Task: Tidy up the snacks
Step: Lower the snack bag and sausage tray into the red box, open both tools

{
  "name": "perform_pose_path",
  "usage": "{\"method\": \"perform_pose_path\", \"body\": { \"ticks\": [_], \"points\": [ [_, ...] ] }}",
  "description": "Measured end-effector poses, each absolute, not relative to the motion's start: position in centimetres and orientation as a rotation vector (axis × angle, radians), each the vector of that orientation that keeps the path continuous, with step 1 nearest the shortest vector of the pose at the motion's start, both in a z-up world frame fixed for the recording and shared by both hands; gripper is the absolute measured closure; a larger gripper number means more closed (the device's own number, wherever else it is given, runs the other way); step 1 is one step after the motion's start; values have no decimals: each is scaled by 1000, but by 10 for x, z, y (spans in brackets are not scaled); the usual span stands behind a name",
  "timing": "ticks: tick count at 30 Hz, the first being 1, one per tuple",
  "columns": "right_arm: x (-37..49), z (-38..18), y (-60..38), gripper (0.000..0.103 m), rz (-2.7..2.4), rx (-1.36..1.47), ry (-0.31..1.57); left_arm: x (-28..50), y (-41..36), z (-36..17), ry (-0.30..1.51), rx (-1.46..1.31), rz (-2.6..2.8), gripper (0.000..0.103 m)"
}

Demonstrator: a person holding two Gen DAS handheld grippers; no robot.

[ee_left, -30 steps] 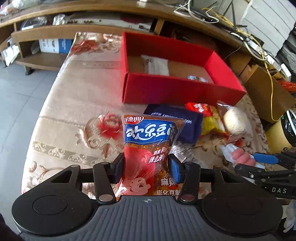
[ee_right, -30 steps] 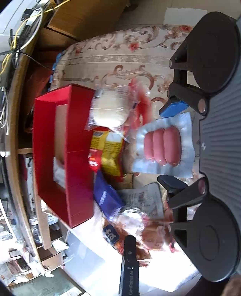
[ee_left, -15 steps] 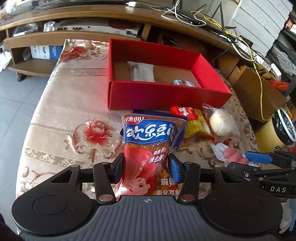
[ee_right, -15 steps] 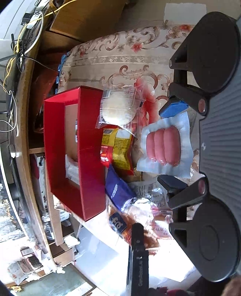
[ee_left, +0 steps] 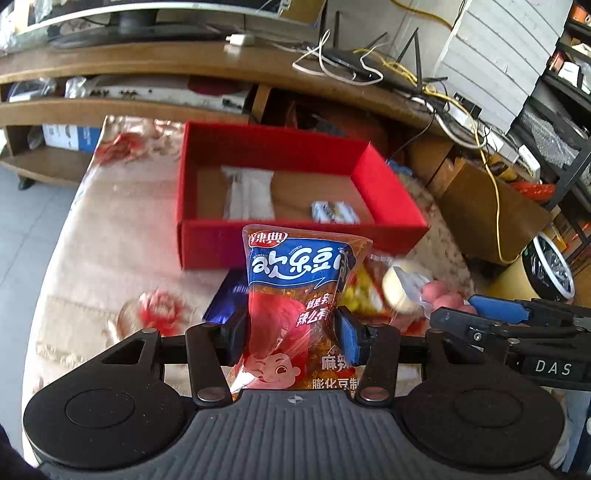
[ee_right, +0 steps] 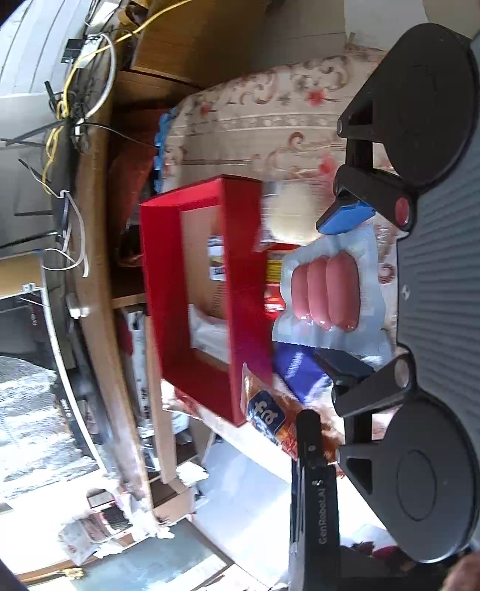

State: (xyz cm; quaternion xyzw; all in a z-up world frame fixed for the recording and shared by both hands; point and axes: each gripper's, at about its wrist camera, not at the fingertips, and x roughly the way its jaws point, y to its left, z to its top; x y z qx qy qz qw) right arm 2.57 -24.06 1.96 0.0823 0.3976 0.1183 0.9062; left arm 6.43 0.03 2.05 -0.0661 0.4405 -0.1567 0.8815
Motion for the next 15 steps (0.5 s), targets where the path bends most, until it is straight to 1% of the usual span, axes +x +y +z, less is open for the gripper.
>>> {"method": "perform_pose_path", "body": {
  "ticks": [7,15],
  "points": [
    [51,41,-237,38,235,182,754,89,-13,35,870,-142,-335,46],
    [96,46,-237,38,199,189,743,131,-21,35,862,-157,-313,46]
  ]
}}
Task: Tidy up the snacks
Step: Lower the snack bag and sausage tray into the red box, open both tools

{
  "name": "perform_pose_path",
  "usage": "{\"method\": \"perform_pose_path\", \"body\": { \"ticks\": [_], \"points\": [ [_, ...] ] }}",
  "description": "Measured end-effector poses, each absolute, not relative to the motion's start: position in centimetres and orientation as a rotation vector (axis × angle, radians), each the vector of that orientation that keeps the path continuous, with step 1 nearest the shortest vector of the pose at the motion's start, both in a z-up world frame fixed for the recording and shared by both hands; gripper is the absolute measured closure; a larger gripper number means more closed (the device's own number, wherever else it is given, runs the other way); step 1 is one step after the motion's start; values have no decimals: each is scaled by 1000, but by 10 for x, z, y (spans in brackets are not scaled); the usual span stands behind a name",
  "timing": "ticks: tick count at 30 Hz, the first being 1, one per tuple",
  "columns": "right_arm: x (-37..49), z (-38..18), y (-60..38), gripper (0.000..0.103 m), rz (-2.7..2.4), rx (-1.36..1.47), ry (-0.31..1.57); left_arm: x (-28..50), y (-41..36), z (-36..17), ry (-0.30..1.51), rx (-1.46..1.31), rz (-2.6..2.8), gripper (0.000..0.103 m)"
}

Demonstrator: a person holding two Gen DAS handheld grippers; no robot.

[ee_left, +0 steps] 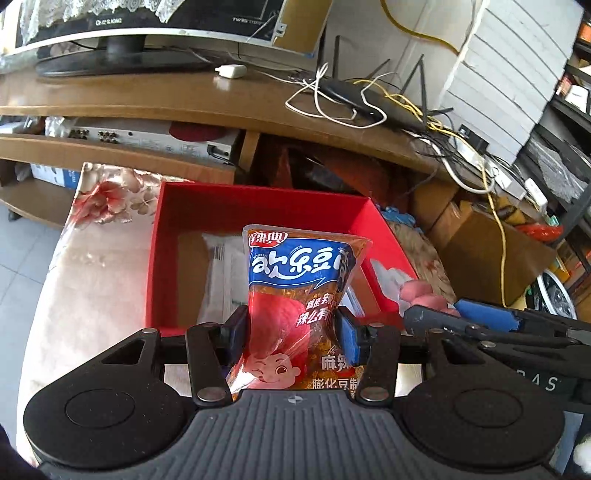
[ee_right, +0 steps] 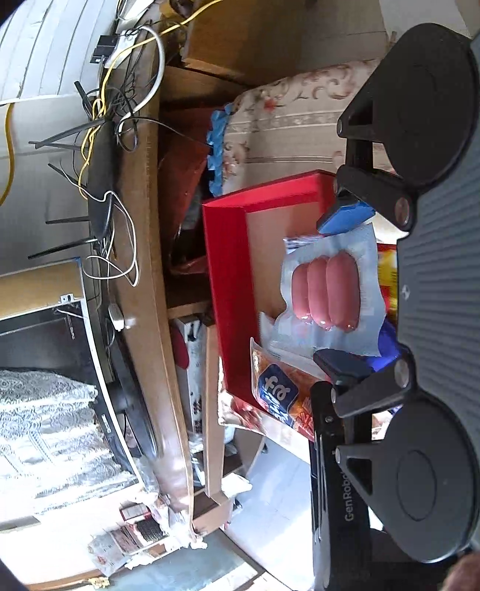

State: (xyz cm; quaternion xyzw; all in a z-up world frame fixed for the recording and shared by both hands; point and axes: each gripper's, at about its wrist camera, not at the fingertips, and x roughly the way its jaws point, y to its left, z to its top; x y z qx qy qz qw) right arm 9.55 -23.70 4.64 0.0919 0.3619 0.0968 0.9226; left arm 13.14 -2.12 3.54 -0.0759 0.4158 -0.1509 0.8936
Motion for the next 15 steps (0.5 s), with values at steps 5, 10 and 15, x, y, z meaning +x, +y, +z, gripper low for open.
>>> {"method": "perform_pose_path", "body": {
  "ticks": [5,10,15],
  "points": [
    [129,43,-232,38,182,162,747,157,-27,28,876,-146,-289,46],
    [158,34,-231,38,162,152,766,181,-28,14,890,-151,-253,46],
    [183,18,-229,38,148,140,799,198,-30,-3,909,-133,-216,46]
  ]
}}
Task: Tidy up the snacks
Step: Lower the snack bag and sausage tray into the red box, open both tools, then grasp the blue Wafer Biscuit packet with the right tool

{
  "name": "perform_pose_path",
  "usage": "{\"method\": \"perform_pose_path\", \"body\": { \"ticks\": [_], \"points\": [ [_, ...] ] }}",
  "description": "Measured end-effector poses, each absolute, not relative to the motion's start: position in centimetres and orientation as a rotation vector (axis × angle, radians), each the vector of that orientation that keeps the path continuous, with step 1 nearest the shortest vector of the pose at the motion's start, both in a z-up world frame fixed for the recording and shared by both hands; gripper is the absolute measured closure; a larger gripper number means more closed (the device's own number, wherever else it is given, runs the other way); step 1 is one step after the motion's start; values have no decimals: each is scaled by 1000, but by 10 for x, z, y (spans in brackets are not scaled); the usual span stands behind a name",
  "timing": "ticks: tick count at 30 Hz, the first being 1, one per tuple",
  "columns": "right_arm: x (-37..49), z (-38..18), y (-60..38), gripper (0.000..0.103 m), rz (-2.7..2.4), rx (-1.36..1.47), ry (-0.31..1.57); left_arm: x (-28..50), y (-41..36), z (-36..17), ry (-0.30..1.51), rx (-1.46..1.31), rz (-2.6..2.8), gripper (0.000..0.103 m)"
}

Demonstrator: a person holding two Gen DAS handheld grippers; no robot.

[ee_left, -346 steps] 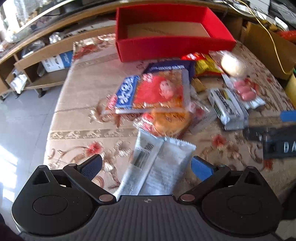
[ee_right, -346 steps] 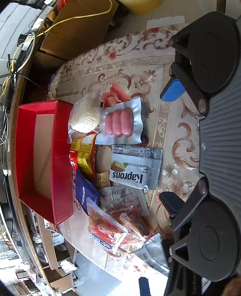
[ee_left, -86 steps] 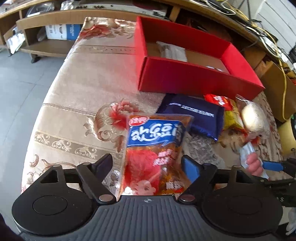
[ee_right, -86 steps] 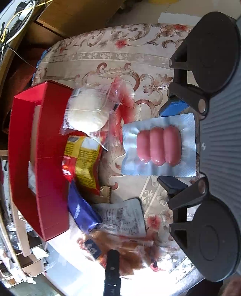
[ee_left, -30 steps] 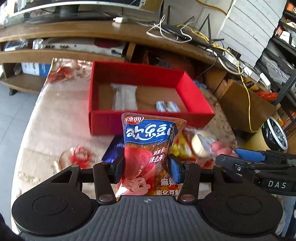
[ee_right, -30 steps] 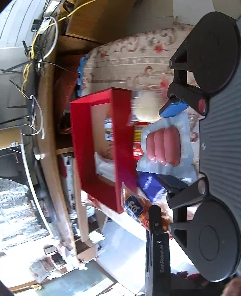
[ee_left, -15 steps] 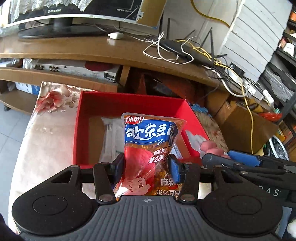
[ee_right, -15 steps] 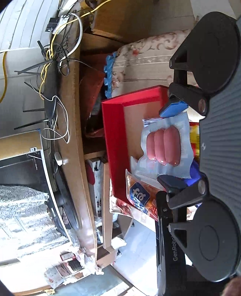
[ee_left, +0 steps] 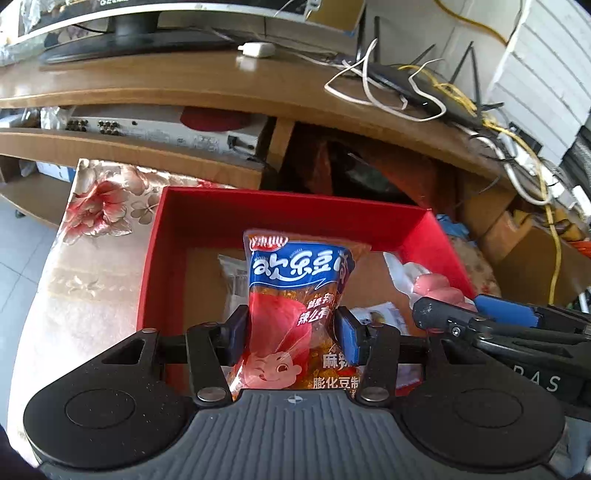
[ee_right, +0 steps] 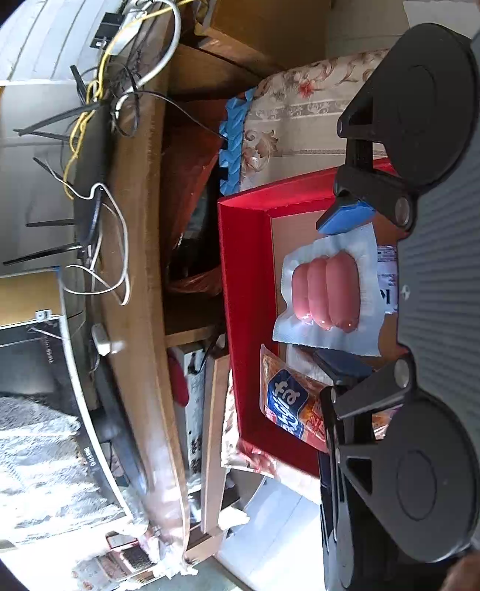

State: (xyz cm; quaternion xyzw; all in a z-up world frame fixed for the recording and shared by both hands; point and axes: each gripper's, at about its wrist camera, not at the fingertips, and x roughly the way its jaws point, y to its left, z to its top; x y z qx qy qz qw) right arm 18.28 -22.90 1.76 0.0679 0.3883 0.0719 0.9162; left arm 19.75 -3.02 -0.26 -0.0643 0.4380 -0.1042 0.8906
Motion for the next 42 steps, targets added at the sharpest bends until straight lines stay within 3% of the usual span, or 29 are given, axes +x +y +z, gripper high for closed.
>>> {"method": "perform_pose_path", "body": {
  "ticks": [16,21,25,42],
  "points": [
    [209,-21,-223,38,147,97,896,209,-28,-27,970,-115,-166,43],
    [208,-16,-224,38,146,103,883,206,-26,-23,961,-122,-176,39],
    [205,-10,-226,38,149,108,874,203,-24,-18,951,-121,-168,30],
    [152,16,-230,38,165,101,826,145,-9,8,917,-135,-227,28]
  ]
}}
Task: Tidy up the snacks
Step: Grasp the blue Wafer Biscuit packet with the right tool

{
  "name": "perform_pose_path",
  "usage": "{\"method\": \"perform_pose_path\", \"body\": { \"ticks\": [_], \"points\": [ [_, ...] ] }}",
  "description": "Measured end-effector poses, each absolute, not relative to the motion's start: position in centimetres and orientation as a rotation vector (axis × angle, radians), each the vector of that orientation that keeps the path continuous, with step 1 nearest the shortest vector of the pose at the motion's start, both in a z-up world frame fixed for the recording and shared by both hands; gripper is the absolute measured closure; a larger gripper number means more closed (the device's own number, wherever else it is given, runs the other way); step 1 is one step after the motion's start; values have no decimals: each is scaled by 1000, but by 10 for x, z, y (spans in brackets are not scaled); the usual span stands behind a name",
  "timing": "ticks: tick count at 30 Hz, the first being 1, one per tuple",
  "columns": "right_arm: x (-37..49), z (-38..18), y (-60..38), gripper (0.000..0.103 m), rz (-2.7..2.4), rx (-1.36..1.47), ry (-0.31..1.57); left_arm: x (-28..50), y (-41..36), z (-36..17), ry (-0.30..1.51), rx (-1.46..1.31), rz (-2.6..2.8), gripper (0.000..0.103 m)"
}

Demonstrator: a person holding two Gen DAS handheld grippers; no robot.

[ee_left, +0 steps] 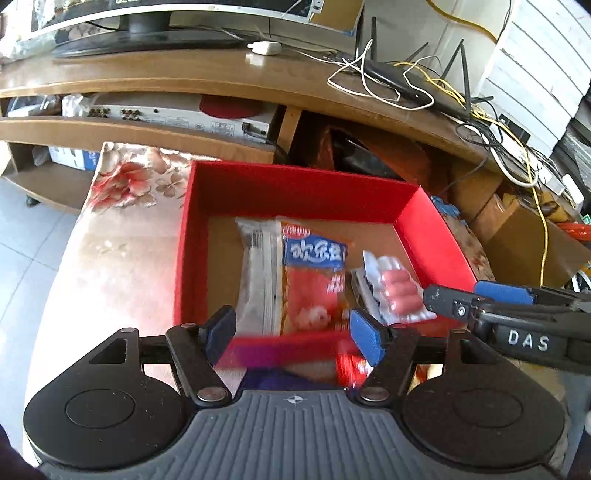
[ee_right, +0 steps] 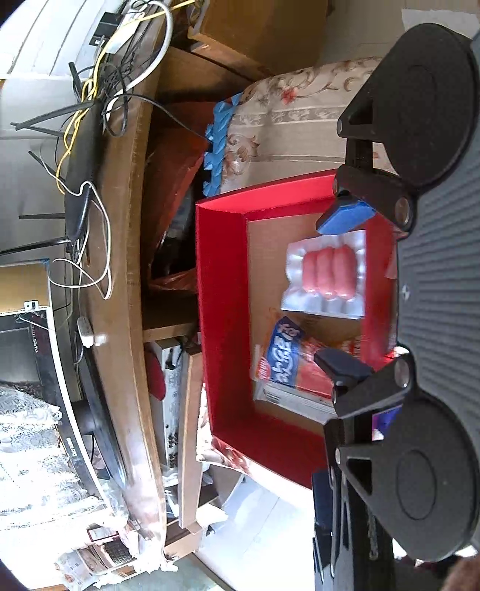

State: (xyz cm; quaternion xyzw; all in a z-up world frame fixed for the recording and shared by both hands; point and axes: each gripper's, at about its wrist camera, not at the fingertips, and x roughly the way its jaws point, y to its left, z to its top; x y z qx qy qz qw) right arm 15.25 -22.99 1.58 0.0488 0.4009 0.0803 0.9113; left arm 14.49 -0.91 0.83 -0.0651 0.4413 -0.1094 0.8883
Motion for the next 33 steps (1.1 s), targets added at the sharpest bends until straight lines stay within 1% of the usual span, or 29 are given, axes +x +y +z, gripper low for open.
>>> {"method": "perform_pose_path", "body": {
  "ticks": [8,13,24,28,33],
  "points": [
    [122,15,-206,39,287,52,859,113,14,11,941,-154,-245,28],
    [120,2,-179,38,382,-27,914,99,29,6,968,-143,-259,26],
    [138,-27,-140,38,534,-167,1026,72,49,-11,1037,-90,-377,23],
    [150,-37,-125,38,567,-236,1060,67,51,-13,1045,-85,-425,20],
    [165,-50,-106,34,622,-291,1130,67,53,-16,1065,-97,-471,19]
  ]
}}
